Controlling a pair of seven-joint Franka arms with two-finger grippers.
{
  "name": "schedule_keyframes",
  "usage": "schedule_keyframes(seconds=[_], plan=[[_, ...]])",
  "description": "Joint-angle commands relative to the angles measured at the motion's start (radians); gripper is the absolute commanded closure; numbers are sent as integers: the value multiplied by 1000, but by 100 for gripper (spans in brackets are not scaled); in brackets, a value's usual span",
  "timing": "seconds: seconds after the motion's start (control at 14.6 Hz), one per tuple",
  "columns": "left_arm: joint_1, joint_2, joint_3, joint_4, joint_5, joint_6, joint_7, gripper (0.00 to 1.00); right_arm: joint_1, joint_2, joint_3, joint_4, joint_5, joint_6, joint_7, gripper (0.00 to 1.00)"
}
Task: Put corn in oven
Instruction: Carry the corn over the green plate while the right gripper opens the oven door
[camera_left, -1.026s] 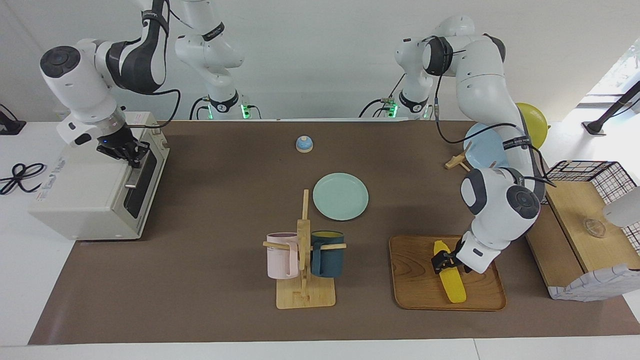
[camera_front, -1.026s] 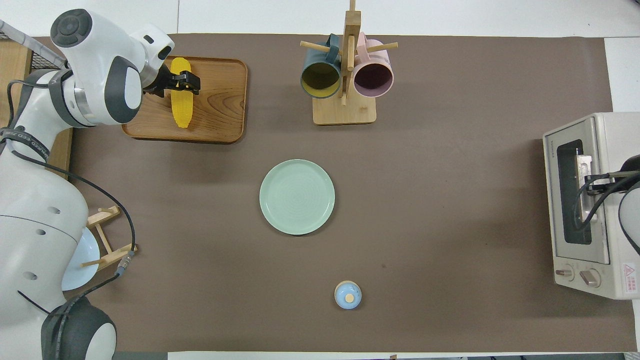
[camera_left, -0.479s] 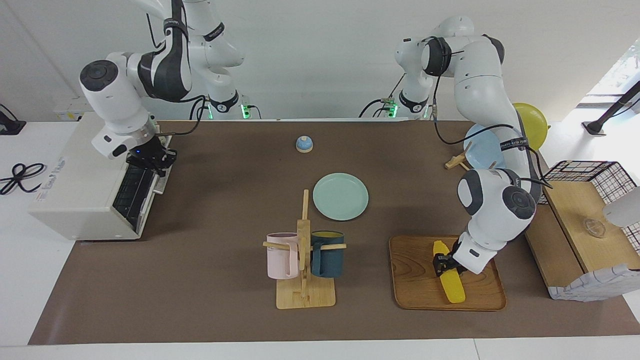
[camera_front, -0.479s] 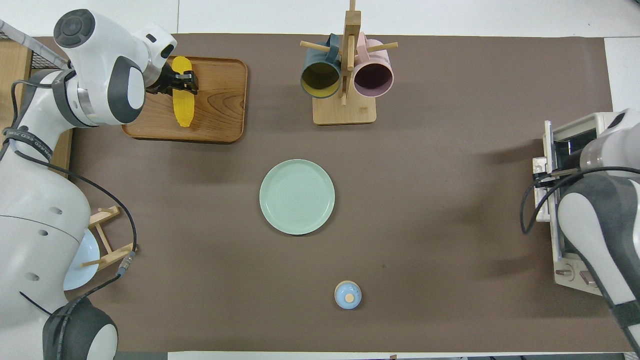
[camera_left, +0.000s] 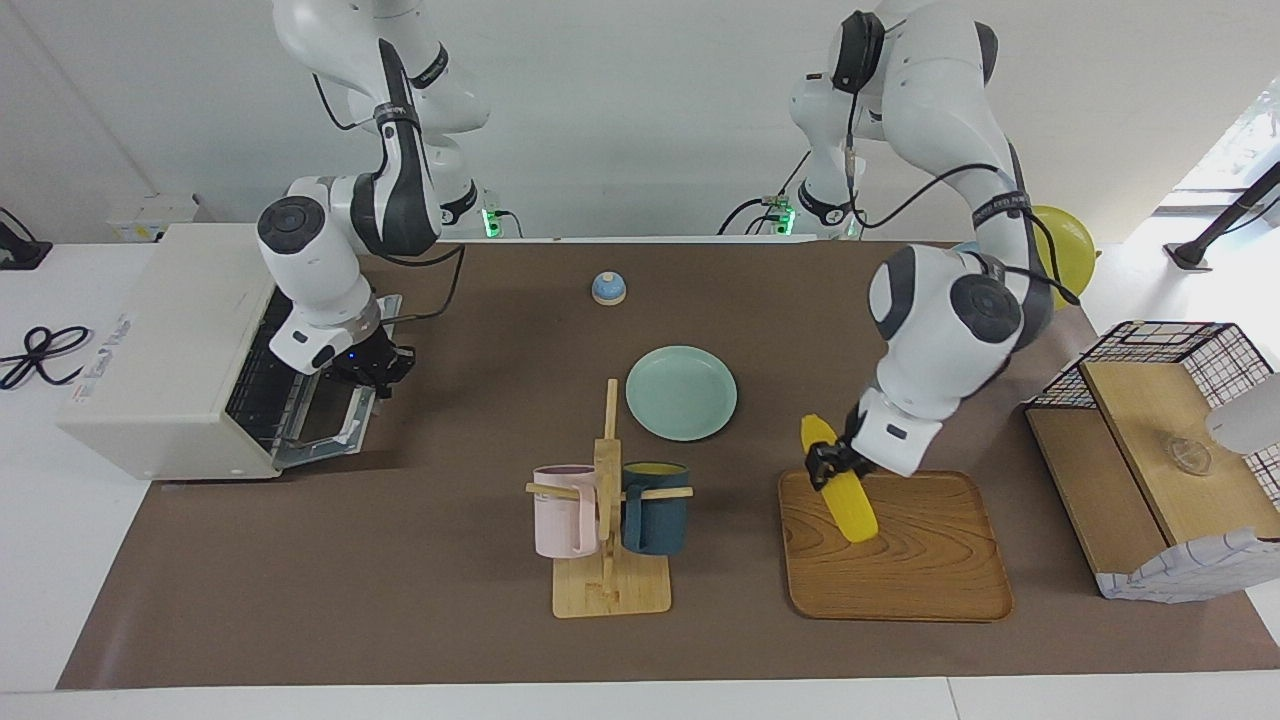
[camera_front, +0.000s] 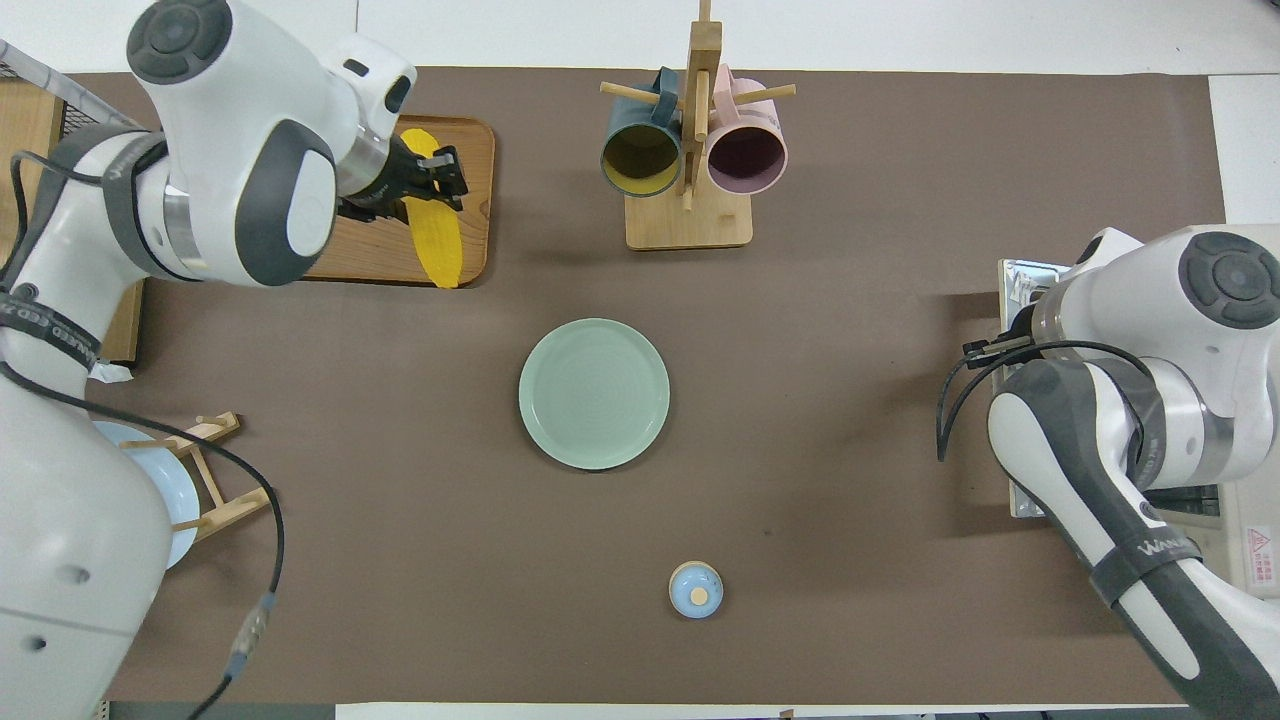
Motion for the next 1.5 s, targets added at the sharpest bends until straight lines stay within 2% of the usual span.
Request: schedule_keyframes(seconds=[0.0, 0.21, 0.34, 0.68, 0.82, 0.96, 1.03, 1.09, 1.16, 1.23, 1.3, 1.37, 1.44], plan=[[-136, -180, 19, -276, -11, 49, -100, 100, -16, 6, -15, -43, -16, 74, 1, 100], [-265, -258, 19, -500, -11, 289, -199, 100, -16, 42, -15, -58, -8, 116, 12, 100], [-313, -281, 19, -627, -11, 443, -201, 100, -2, 63, -15, -58, 33, 120, 24, 100], [-354, -249, 19, -668, -11, 511, -213, 100, 65, 79, -13, -32, 101, 127, 114, 100], [-388, -220, 21, -671, -11, 532, -216, 100, 116, 95, -13, 35, 101, 96, 151, 100], [-391, -202, 21, -671, -11, 552, -216, 100, 171, 105, -15, 131, 101, 1, 218, 100], [-390, -200, 23, -666, -11, 552, -211, 100, 194, 124, -15, 187, 99, -46, 286, 55], [-383, -200, 24, -660, -10, 546, -205, 62, 214, 131, -13, 219, 99, -68, 336, 23], [-377, -206, 26, -659, -10, 537, -201, 1, 246, 131, -13, 228, 99, -70, 355, 23], [-361, -221, 30, -652, -7, 516, -193, 0, 281, 131, -13, 238, 99, -74, 381, 24], [-318, -247, 30, -610, -2, 436, -188, 0, 304, 131, -13, 254, 99, -77, 427, 28], [-266, -252, 30, -541, 1, 334, -181, 0, 332, 134, -13, 283, 99, -103, 458, 35], [-214, -252, 30, -463, 1, 234, -143, 0, 347, 138, -13, 319, 101, -132, 481, 36]])
